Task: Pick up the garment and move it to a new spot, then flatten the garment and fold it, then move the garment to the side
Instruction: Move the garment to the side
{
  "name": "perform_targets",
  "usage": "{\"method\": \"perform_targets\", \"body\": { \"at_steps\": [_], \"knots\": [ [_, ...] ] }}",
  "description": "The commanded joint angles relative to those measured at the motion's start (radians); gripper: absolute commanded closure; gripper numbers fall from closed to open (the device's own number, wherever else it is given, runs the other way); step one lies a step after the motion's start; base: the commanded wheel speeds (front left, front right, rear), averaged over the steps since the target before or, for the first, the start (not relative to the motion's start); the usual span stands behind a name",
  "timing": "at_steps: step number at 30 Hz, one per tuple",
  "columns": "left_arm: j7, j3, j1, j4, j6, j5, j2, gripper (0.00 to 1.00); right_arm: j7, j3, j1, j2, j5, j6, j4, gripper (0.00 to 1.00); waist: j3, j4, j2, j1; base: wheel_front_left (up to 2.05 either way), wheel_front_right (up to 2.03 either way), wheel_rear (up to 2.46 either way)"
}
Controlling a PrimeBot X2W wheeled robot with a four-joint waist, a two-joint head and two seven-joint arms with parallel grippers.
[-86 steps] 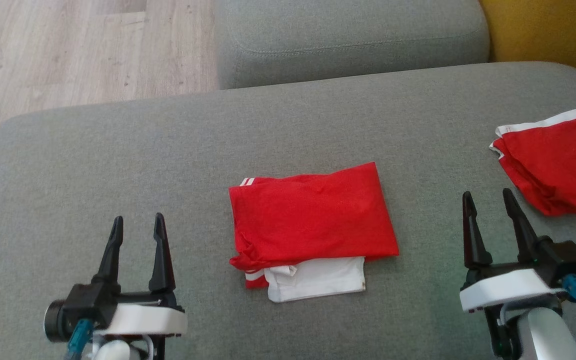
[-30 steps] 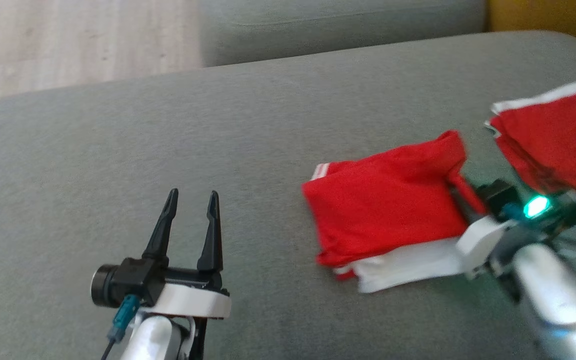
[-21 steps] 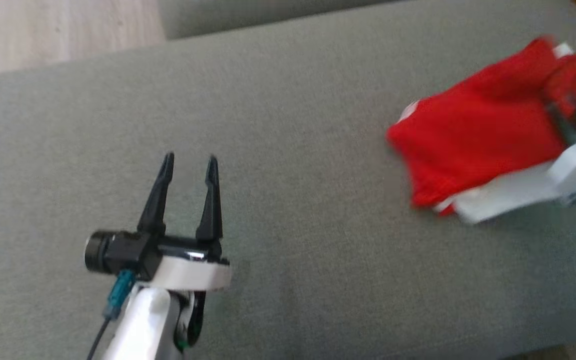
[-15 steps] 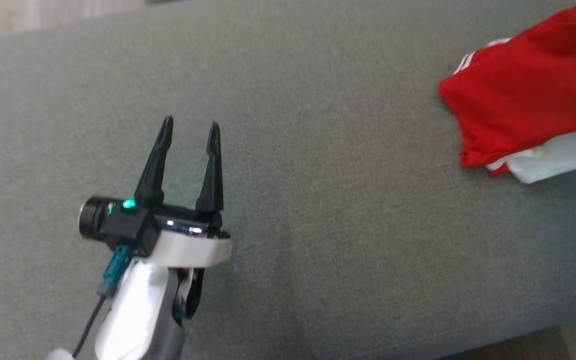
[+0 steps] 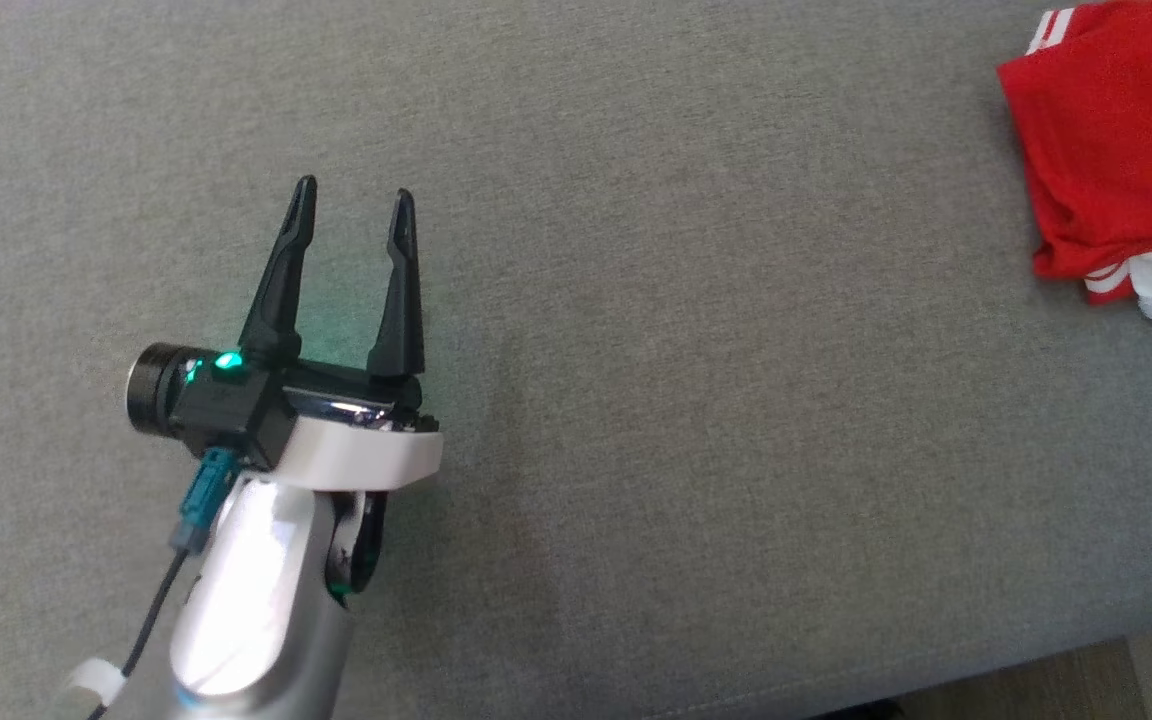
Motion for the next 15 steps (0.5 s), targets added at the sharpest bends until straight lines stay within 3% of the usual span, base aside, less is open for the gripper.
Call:
{"method": "perform_targets", "body": {
  "at_steps": [1, 2, 3, 4, 5, 15],
  "knots": [
    [-0.005, 0.043, -0.029, -0.031, -0.005, 0.010, 0.004, 0.00, -0.010, -0.023, -0.013, -0.030, -0.014, -0.001, -0.004, 1.00, 0.003, 0.006, 0.0000, -0.0002, 0.00, 0.00, 0.00],
    [-0.005, 0.049, -0.028, -0.031, -0.006, 0.012, 0.004, 0.00, -0.010, -0.038, -0.018, -0.024, -0.020, -0.001, 0.007, 1.00, 0.003, 0.007, 0.0000, -0.0002, 0.00, 0.00, 0.00],
    [-0.005, 0.054, -0.027, -0.030, -0.008, 0.012, 0.004, 0.00, -0.015, -0.050, -0.022, -0.018, -0.031, -0.001, 0.013, 0.76, 0.002, 0.008, 0.0000, -0.0002, 0.00, 0.00, 0.00],
    [-0.005, 0.054, -0.027, -0.030, -0.008, 0.012, 0.004, 0.00, -0.015, -0.050, -0.022, -0.018, -0.031, -0.001, 0.013, 0.76, 0.002, 0.008, 0.0000, -0.0002, 0.00, 0.00, 0.00],
    [-0.005, 0.058, -0.025, -0.028, -0.010, 0.013, 0.004, 0.00, -0.013, -0.060, -0.023, -0.009, -0.037, -0.001, 0.025, 0.00, -0.002, 0.008, 0.0000, -0.0002, 0.00, 0.00, 0.00],
    [-0.005, 0.080, 0.032, -0.020, -0.009, -0.006, 0.004, 0.00, -0.041, -0.131, -0.023, 0.100, -0.091, -0.001, 0.017, 0.00, -0.139, 0.000, 0.0000, -0.0002, 0.00, 0.00, 0.00]
  ]
}}
